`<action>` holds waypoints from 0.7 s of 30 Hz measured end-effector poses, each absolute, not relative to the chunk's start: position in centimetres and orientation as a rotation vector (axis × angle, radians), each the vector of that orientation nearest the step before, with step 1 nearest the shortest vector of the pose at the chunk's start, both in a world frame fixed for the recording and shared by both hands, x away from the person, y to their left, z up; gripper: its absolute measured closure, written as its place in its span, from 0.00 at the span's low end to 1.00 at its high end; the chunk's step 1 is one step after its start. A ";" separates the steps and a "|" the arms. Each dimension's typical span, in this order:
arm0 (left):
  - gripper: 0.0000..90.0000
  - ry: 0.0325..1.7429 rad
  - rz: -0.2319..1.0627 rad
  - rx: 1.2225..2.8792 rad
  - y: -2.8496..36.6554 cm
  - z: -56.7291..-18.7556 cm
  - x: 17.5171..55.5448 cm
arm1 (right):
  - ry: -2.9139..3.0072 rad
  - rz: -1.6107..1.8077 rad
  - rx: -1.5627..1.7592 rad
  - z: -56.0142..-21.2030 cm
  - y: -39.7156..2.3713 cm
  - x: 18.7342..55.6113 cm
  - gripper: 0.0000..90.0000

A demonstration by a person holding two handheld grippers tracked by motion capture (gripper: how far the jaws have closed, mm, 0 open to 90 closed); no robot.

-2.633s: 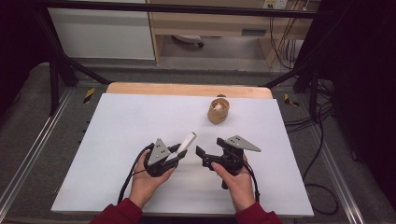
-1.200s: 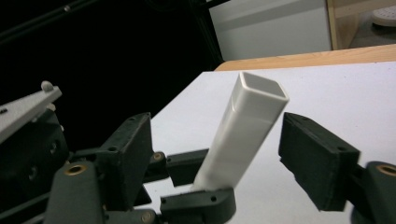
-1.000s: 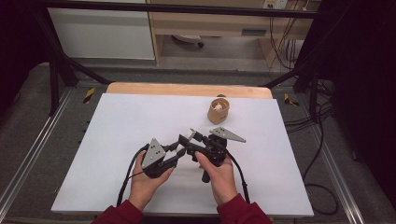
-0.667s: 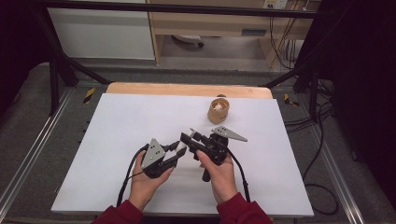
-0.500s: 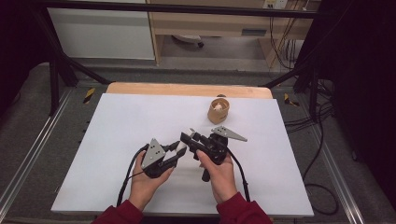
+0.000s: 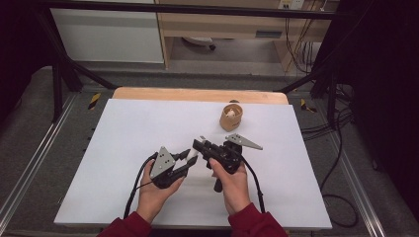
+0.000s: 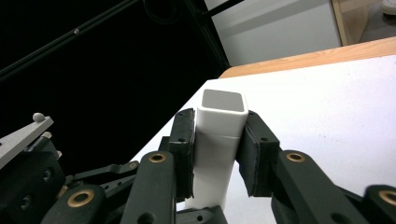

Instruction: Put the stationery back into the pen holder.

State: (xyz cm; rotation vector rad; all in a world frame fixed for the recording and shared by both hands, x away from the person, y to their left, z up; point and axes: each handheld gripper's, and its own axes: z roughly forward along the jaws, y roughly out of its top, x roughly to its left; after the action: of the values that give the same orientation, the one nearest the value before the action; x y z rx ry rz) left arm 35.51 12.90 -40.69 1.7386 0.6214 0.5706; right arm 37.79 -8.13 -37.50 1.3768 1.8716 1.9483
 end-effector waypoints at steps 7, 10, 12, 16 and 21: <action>0.68 0.650 0.523 1.745 12.8 -41.2 36.0 | 1.894 1.902 1.346 -37.6 -8.1 37.8 0.78; 0.47 0.653 0.509 1.771 12.7 -41.3 36.0 | 1.869 1.886 1.342 -37.4 -8.8 38.2 0.78; 0.39 0.665 0.509 1.776 12.9 -41.2 35.8 | 1.851 1.863 1.340 -36.9 -9.6 38.7 0.78; 0.24 0.694 0.519 1.766 13.8 -40.8 35.7 | 1.821 1.801 1.341 -36.2 -11.2 40.2 0.79; 0.13 0.755 0.525 1.749 15.9 -40.5 35.8 | 1.791 1.736 1.317 -35.4 -12.6 42.0 0.79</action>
State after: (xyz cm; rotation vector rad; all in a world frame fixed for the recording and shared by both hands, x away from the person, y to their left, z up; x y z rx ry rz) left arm 35.84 15.89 -40.53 1.7490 0.7550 0.5246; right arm 42.00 -12.61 -35.42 1.3168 1.7913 1.7365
